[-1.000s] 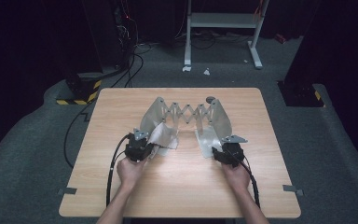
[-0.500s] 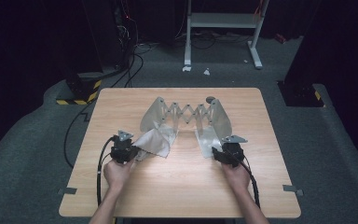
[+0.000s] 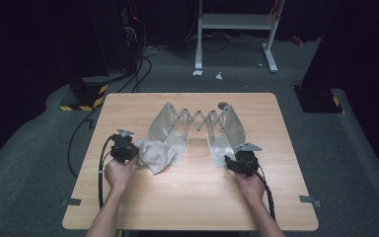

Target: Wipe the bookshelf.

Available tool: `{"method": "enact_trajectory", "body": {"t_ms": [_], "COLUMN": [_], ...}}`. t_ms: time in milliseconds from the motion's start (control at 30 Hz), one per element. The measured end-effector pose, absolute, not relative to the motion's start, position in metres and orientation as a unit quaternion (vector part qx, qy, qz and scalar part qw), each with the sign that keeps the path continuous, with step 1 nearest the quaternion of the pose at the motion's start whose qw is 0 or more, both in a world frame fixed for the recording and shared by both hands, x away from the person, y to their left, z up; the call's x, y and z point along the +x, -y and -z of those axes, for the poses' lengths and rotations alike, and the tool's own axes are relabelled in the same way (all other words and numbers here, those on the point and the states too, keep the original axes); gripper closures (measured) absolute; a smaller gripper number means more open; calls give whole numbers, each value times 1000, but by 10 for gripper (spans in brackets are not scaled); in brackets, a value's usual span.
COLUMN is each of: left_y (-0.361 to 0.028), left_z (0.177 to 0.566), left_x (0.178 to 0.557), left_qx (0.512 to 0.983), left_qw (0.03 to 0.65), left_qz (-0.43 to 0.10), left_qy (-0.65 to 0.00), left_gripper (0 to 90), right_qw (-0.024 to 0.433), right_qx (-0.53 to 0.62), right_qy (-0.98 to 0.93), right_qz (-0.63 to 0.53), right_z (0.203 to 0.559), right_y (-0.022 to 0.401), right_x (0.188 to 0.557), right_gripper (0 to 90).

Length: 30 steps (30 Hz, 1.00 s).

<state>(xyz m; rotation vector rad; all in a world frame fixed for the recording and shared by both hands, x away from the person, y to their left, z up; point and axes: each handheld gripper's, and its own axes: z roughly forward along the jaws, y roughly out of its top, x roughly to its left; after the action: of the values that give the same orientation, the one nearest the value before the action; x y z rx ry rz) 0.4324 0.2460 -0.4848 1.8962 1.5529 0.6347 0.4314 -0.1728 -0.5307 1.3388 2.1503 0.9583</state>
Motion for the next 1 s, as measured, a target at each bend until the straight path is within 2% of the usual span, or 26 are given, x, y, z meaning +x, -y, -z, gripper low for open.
{"method": "enact_trajectory", "body": {"t_ms": [133, 567, 1000], "left_y": [-242, -226, -222], "left_z": [485, 498, 490], "left_x": [442, 454, 452], "left_qx": [719, 733, 719], "left_qw": [296, 323, 369], "left_qz": [-232, -199, -181], "left_qy": [-585, -564, -560], "left_gripper": [802, 802, 802], "right_qw": [216, 221, 220], "right_qx": [488, 499, 495], "right_qy": [-772, -762, -765], "right_qz": [-346, -349, -350], "right_z": [531, 530, 530], "right_y": [173, 177, 177], "right_x": [431, 430, 430], "right_gripper": [470, 682, 698]}}
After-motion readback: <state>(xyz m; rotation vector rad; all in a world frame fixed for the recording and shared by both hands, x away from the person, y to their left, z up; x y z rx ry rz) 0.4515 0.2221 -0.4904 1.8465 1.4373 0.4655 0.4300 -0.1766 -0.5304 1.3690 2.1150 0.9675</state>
